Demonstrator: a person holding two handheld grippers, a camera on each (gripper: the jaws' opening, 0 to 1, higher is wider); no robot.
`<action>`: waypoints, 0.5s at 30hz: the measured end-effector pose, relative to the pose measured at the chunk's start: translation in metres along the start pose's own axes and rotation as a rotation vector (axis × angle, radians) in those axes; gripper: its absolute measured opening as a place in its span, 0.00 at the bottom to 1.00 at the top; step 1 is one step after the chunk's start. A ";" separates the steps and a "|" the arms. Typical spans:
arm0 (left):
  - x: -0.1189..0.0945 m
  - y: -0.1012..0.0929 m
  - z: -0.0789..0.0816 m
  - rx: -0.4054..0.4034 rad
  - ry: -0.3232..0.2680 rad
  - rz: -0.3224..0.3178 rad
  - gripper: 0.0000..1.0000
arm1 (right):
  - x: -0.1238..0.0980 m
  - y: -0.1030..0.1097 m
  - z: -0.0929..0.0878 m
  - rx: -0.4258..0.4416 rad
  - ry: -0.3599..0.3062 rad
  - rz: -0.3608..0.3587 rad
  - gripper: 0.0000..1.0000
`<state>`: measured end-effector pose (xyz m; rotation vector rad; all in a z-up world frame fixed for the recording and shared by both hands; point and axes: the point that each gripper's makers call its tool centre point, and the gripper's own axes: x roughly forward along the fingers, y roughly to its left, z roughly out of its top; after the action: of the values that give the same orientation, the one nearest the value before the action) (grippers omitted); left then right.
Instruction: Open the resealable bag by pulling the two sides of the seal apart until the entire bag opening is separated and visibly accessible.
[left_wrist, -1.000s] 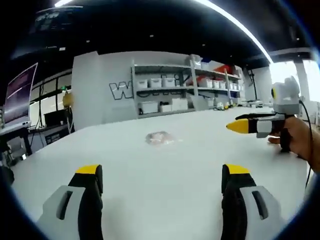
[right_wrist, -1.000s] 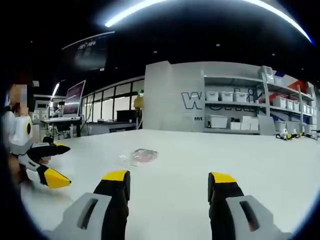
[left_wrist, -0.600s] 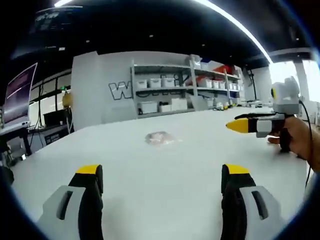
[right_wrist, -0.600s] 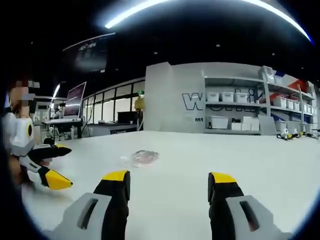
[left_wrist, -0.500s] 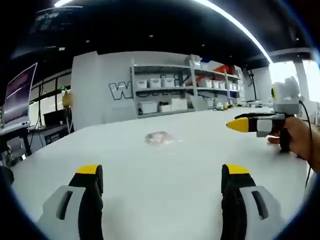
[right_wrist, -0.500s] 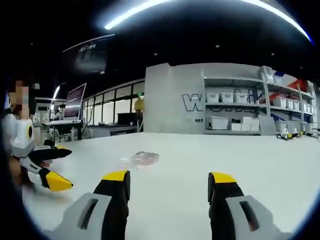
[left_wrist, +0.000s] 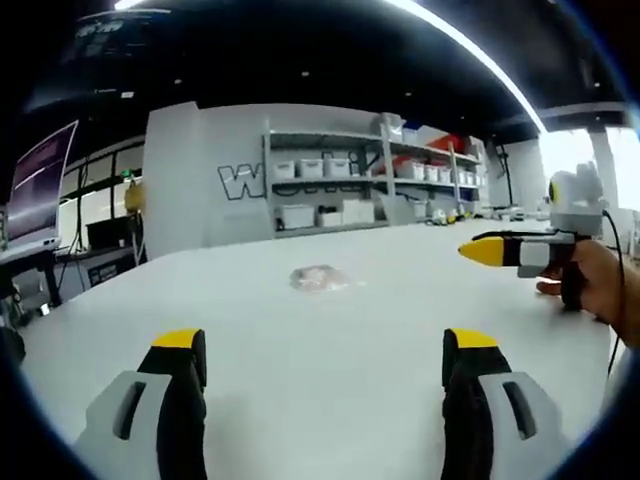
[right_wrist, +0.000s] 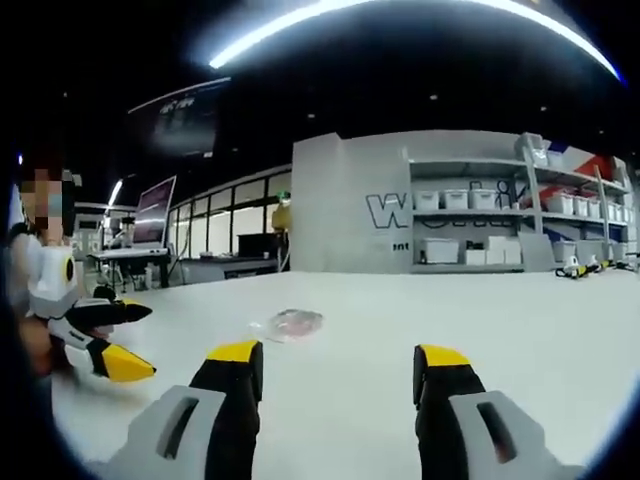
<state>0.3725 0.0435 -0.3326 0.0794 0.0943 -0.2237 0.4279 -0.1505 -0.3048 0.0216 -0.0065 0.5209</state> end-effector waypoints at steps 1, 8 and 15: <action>0.000 0.000 0.000 0.000 0.000 0.000 0.98 | -0.002 0.001 0.002 0.004 -0.009 0.000 0.61; 0.000 -0.001 0.000 0.002 -0.002 -0.001 0.98 | -0.013 0.001 0.013 0.001 -0.087 -0.021 0.57; 0.001 0.000 0.001 0.004 -0.002 0.000 0.98 | -0.011 0.002 0.012 -0.012 -0.075 -0.020 0.57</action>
<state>0.3739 0.0433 -0.3323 0.0830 0.0917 -0.2235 0.4173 -0.1541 -0.2934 0.0290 -0.0831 0.4995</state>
